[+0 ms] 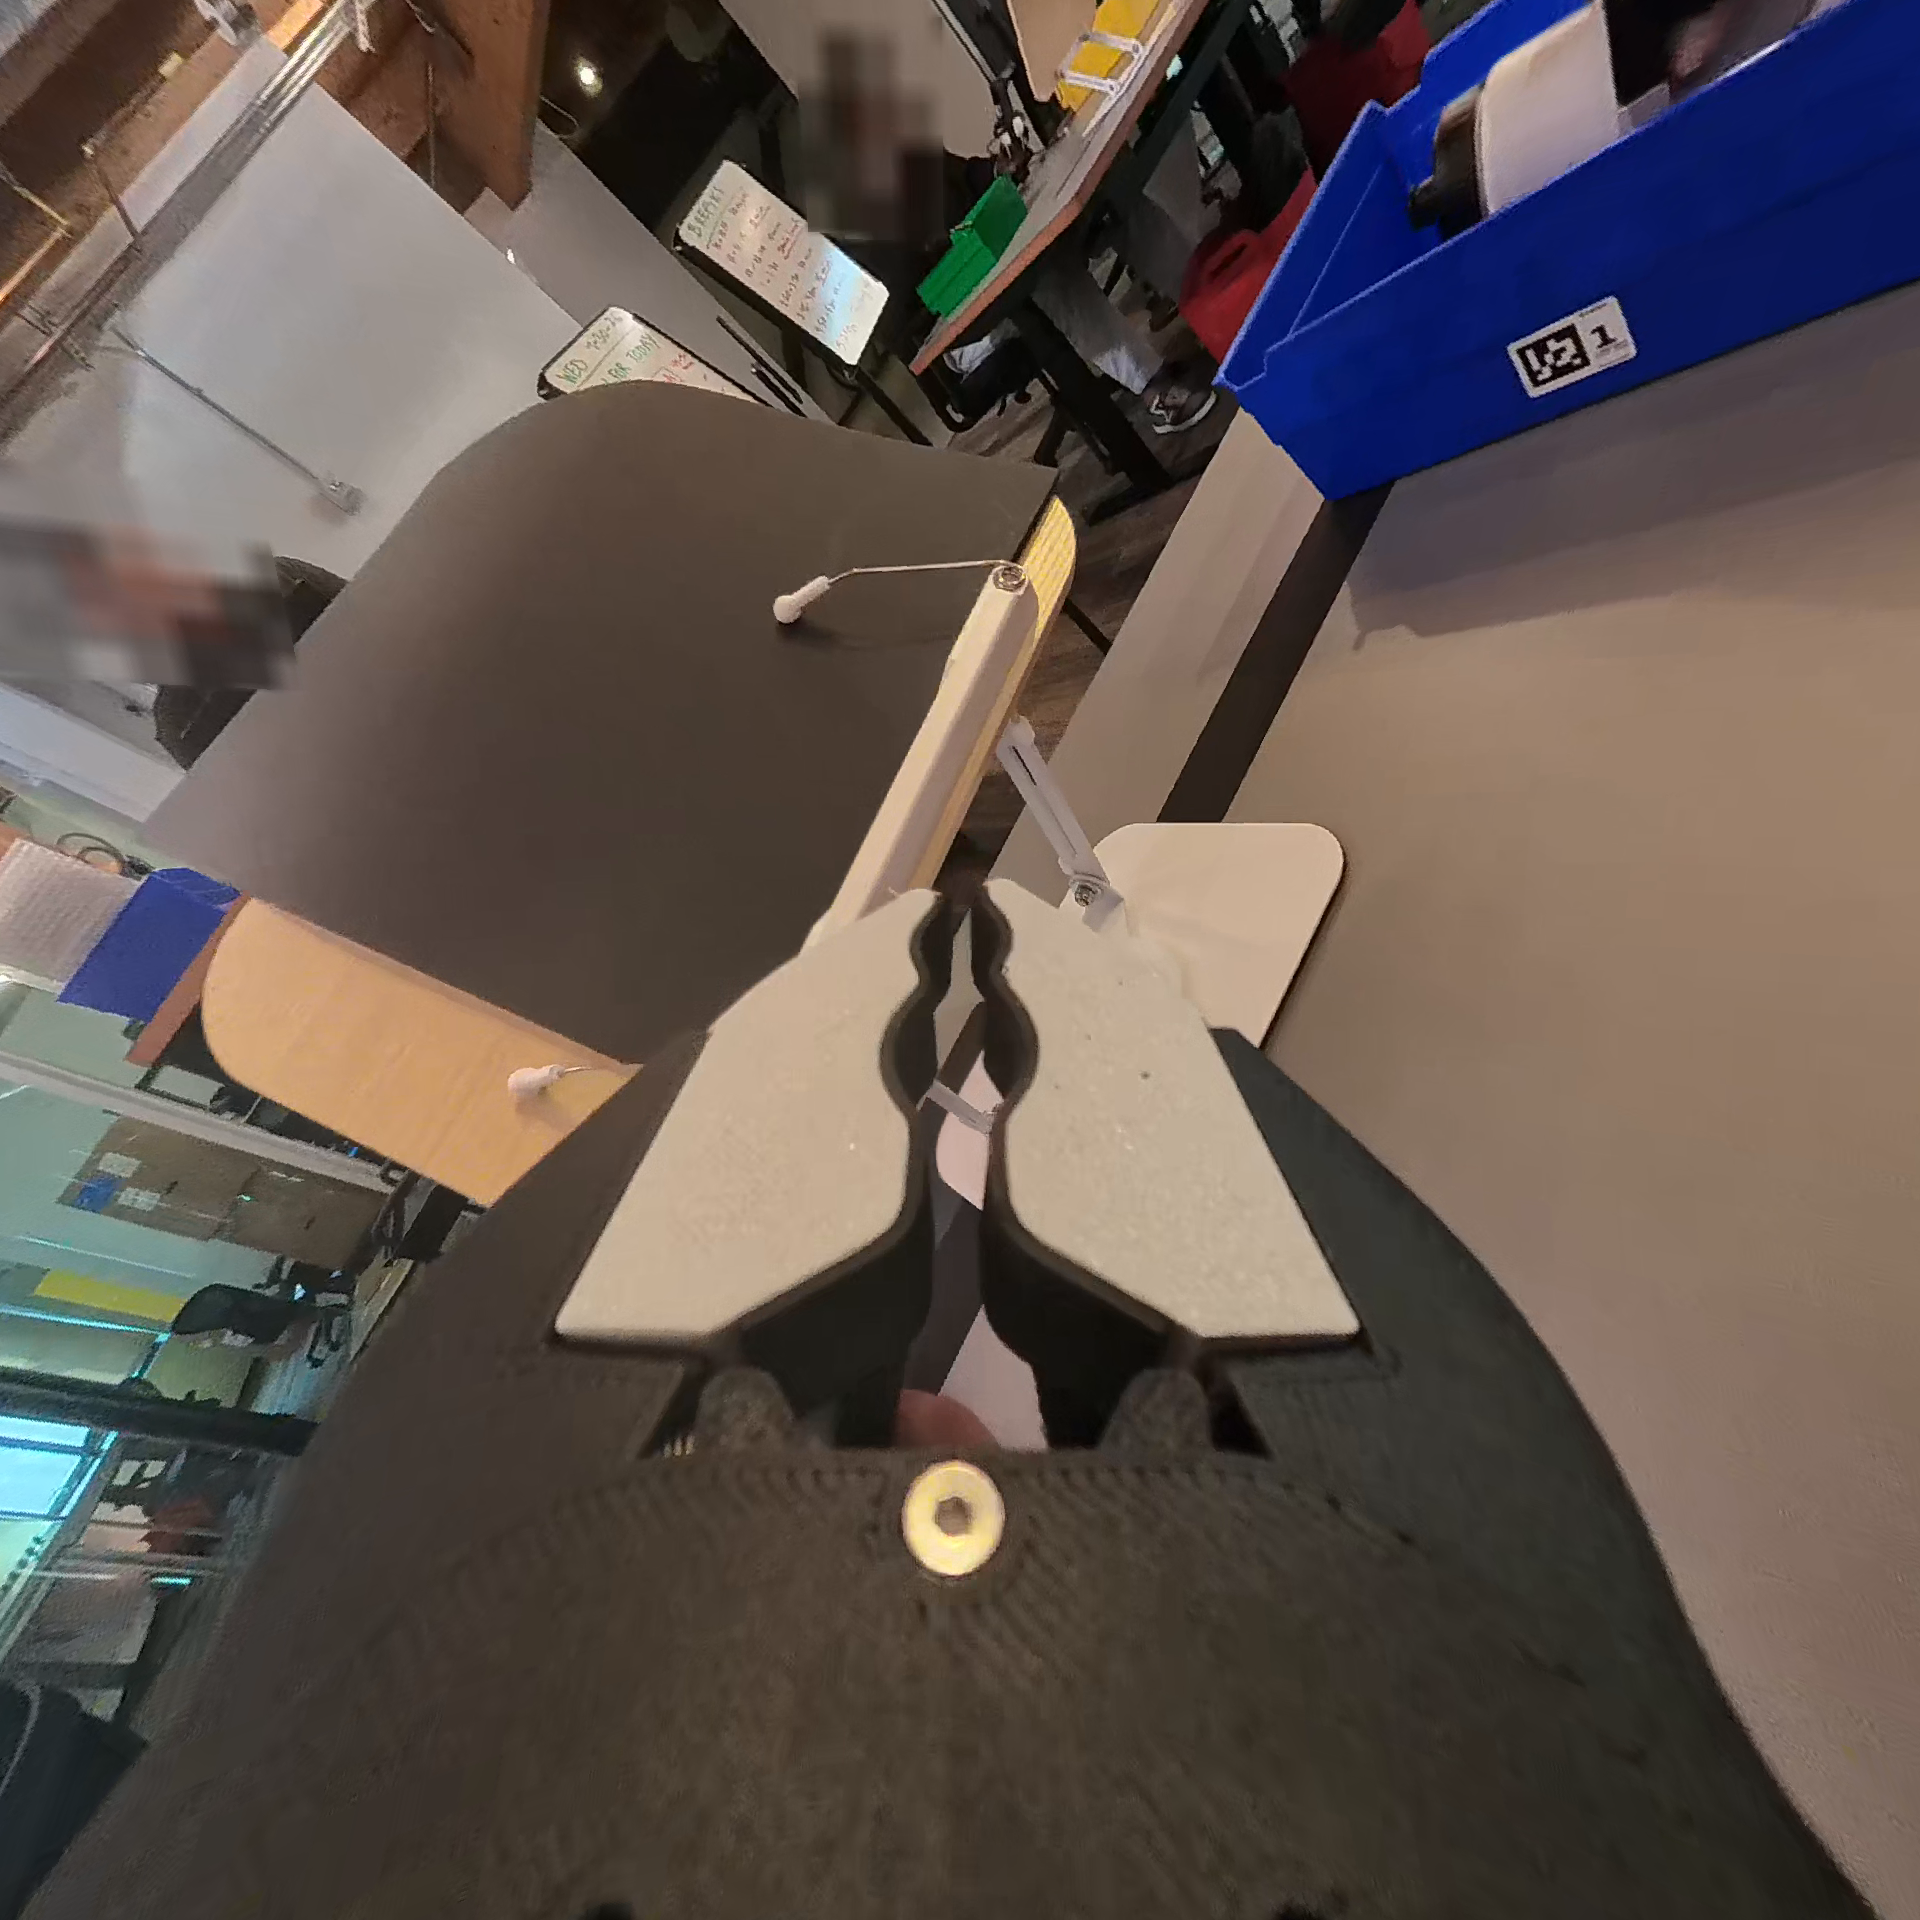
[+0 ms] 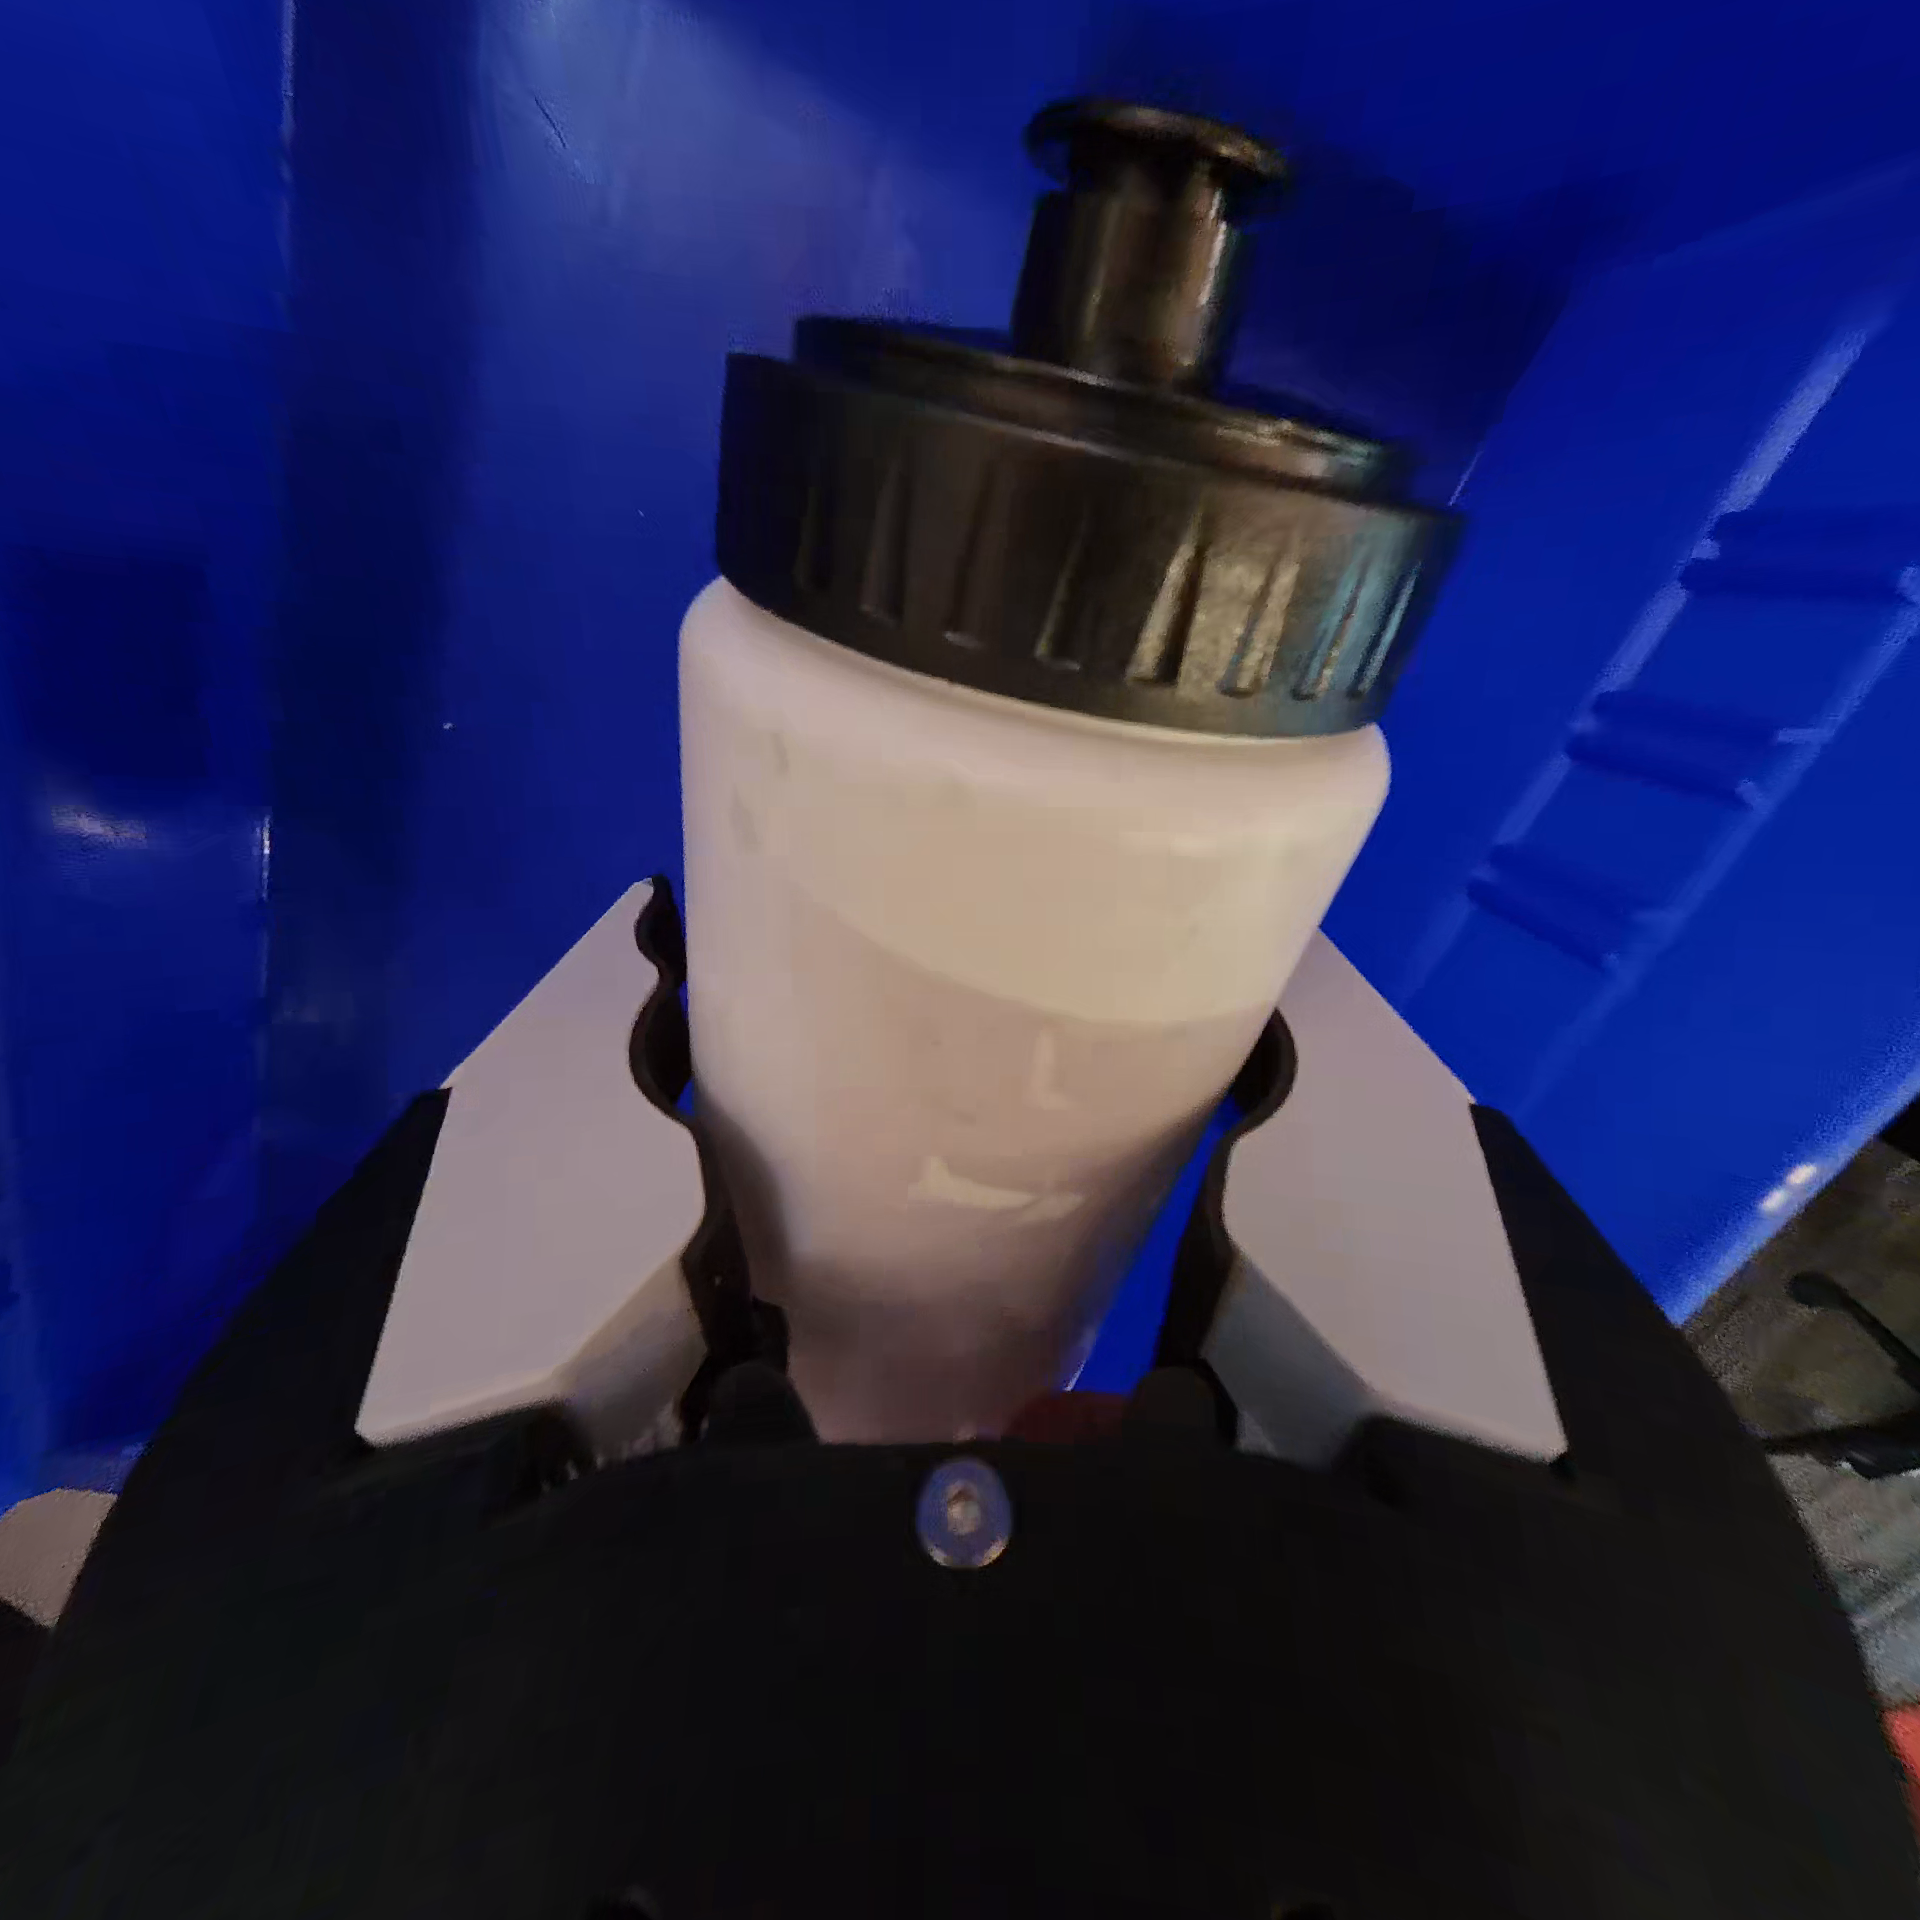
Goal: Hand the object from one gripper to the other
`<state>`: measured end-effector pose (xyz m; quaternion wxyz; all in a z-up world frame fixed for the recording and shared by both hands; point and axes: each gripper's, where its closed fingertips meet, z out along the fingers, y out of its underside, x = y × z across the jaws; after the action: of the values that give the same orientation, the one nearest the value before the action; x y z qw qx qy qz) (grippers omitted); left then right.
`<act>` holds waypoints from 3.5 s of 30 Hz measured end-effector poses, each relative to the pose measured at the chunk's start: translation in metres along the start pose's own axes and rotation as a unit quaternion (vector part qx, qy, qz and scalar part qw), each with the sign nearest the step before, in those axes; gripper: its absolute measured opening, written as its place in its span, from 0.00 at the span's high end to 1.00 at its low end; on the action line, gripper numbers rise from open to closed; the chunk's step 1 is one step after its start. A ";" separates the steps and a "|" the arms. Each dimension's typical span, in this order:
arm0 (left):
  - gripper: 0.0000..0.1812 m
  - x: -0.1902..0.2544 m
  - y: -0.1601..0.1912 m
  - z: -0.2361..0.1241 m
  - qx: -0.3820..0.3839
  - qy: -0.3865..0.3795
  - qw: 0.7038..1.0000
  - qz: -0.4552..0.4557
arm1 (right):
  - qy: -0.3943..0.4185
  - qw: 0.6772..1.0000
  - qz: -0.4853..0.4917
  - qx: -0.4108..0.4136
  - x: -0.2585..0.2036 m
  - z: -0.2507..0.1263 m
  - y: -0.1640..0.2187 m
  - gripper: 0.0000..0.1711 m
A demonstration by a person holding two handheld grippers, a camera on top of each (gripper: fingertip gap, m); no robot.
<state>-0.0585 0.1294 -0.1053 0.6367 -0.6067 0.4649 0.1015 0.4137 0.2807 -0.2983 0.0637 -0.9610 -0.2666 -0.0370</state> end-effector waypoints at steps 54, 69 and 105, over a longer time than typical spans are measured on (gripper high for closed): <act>0.87 -0.157 0.092 -0.098 -0.113 -0.233 0.964 -0.067 | -0.169 0.607 -0.117 0.768 -0.332 -0.377 -0.087 0.59; 0.74 -0.172 0.187 -0.149 -0.286 -0.233 0.923 -0.105 | -0.164 0.633 -0.119 0.747 -0.319 -0.352 -0.097 0.60; 0.91 -0.153 0.364 -0.085 -0.453 0.145 0.858 0.191 | -0.169 0.689 -0.106 0.697 -0.308 -0.287 -0.132 0.63</act>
<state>-0.4343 0.2111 -0.2278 0.1846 -0.7352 0.5616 0.3317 0.0710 0.1958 -0.0329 0.6646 -0.5953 -0.3223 0.3163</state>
